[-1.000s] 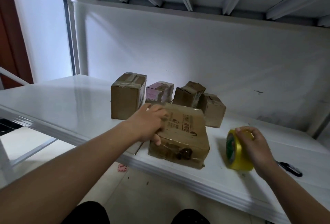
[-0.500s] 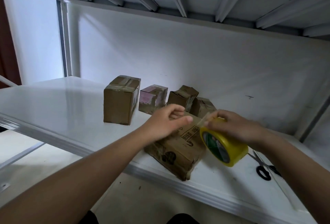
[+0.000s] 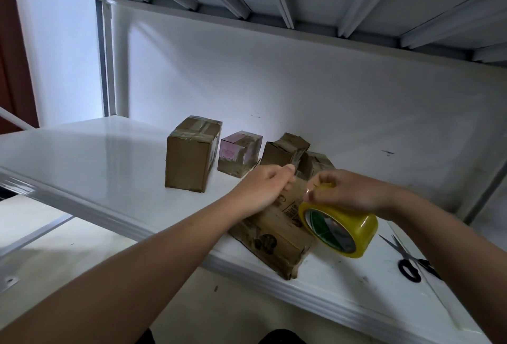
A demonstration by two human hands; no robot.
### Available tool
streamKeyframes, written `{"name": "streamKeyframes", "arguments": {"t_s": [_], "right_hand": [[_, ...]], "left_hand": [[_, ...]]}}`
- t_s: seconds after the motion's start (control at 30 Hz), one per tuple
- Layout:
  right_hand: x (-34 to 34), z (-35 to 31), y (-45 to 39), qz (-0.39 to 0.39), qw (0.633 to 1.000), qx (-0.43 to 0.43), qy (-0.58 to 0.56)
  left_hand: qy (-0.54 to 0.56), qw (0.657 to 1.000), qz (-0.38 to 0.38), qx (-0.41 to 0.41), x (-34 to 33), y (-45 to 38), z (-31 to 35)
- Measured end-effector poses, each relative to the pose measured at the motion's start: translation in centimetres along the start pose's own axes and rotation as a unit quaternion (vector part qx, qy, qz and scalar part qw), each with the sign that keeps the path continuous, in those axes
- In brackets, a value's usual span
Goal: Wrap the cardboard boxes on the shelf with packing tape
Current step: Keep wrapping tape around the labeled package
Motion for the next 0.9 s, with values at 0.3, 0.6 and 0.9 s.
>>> {"name": "streamKeyframes", "arguments": {"t_s": [0.3, 0.6, 0.9], "right_hand": [[-0.2, -0.4, 0.0, -0.043, 0.999, -0.013, -0.002], [-1.0, 0.1, -0.5, -0.018, 0.990, 0.094, -0.104], [-0.6, -3.4, -2.1, 0.051, 0.997, -0.003, -0.064]], "left_hand": [[-0.054, 0.997, 0.035, 0.040, 1.4, -0.2, -1.0], [-0.103, 0.988, 0.074, 0.093, 5.4, -0.4, -2.9], [-0.131, 0.968, 0.058, 0.205, 8.7, -0.5, -3.4]]}}
Point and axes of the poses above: each hand's wrist, its own y-axis away from the middle knuckle, its own x-axis out of the back of the hand, z = x × y, the point moved 8 cm from there along -y, towards the middle knuckle, and after that the axes turned 15 degrees about -z, right-handed, at the moved point
